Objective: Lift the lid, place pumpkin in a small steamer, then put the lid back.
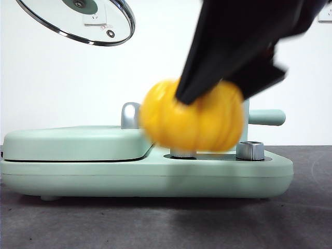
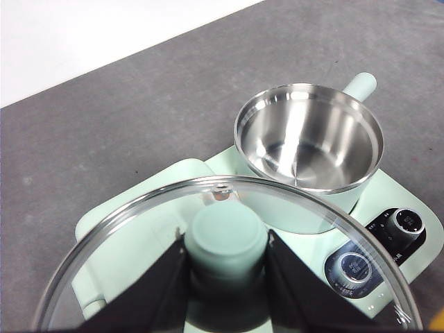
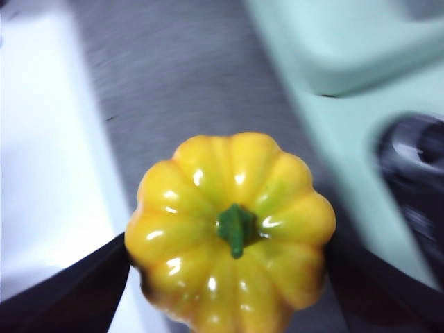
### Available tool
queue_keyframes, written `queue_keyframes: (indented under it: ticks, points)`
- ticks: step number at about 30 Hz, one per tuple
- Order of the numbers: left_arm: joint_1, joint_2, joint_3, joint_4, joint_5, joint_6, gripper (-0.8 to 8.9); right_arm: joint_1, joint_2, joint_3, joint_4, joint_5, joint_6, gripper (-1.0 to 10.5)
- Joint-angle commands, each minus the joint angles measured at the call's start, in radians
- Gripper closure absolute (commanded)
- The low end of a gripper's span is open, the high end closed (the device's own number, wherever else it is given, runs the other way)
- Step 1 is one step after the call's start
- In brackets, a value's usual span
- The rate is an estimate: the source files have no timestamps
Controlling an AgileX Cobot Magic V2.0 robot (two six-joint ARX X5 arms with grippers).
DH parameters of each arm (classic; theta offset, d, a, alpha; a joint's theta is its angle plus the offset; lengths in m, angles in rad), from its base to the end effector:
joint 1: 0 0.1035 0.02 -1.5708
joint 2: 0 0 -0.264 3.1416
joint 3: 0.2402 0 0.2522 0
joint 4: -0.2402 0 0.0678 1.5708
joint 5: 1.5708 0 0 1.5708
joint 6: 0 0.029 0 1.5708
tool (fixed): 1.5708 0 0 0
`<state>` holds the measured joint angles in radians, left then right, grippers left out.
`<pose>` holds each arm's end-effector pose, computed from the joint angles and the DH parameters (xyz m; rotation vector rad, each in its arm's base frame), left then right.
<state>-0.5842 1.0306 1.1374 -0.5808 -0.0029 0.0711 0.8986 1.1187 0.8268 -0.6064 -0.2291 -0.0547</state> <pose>0.1731 -0.1144 0.3715 0.2070 0.4400 -0.5869 0.1296 0.1734 0.2528 -0.3561 0.8647 1.0733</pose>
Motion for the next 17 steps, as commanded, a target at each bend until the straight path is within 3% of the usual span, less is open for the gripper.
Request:
queue_keyframes:
  ticks: [1,11,17]
  points:
    - [-0.004,-0.002,0.03,0.027,-0.003,0.014,8.04,-0.025,-0.003,0.072,-0.095,0.031,0.093,5.8]
    - [-0.004,-0.002,0.029,0.027,-0.003,0.014,8.04,-0.193,0.06,0.372,-0.411,0.11,0.117,5.8]
    - [-0.004,0.002,0.03,0.027,-0.003,0.014,8.04,-0.284,0.229,0.581,-0.525,0.111,0.039,5.8]
